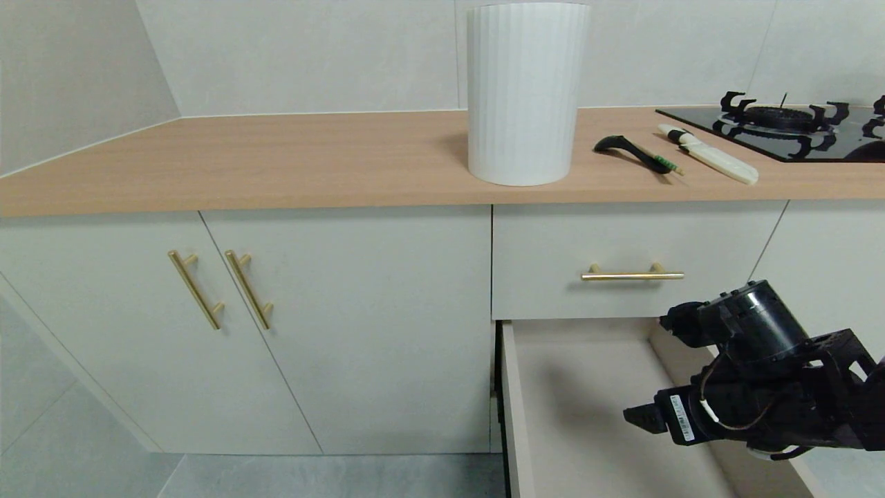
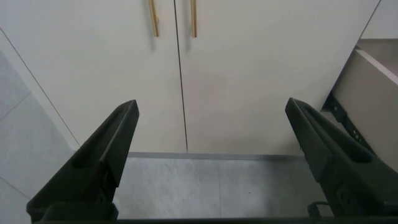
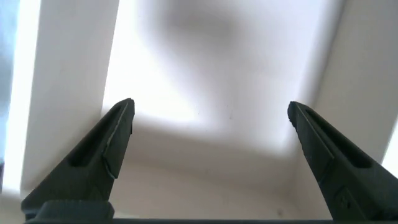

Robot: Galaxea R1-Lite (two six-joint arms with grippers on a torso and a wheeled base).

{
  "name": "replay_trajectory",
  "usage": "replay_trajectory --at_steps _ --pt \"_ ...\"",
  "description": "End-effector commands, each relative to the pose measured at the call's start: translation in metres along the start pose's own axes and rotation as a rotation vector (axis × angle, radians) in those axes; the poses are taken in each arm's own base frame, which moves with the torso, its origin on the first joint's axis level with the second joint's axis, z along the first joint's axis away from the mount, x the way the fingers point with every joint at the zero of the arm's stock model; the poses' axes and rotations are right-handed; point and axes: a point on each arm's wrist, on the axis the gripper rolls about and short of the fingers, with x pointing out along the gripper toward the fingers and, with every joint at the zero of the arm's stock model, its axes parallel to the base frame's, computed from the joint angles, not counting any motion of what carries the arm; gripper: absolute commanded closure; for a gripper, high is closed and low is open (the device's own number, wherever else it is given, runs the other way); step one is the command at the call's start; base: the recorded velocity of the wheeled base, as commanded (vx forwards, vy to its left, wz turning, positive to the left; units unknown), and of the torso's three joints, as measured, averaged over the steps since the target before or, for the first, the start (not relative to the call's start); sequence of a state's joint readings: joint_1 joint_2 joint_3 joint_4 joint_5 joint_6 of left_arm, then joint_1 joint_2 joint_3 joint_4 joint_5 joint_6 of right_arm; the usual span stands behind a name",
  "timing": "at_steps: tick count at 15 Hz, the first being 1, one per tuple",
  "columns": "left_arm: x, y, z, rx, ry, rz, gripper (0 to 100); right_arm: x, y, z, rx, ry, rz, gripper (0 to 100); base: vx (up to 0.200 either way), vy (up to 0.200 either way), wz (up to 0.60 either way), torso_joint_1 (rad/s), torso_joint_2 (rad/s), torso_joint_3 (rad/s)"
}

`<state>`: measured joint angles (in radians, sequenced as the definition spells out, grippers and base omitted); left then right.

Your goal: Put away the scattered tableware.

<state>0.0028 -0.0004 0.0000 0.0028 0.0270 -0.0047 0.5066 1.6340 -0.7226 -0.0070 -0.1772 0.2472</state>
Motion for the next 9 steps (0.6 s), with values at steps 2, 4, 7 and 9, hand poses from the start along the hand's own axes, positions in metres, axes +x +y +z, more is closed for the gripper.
replay_trajectory --at_steps 2,4,7,9 --pt "0.0000 0.0000 0.0000 -0.001 0.001 0.001 0 0.0024 -0.0016 0.0002 0.003 0.002 -0.005 0 0.000 0.000 0.00 0.000 0.00 0.000" --pt "0.0000 0.0000 0.0000 -0.001 0.001 0.001 0 0.0024 -0.0017 0.0002 0.001 0.001 -0.008 0 0.000 0.000 0.00 0.000 0.00 0.000" --pt "0.0000 0.0000 0.0000 -0.001 0.001 0.001 0 0.0062 -0.0021 -0.0009 -0.002 0.007 -0.047 0 0.000 0.000 0.00 0.000 0.00 0.000" --pt "0.0000 0.0000 0.0000 -0.001 0.001 0.001 0 0.0079 -0.0021 -0.0015 -0.004 0.013 -0.053 0 0.000 0.000 0.00 0.009 -0.04 -0.023"
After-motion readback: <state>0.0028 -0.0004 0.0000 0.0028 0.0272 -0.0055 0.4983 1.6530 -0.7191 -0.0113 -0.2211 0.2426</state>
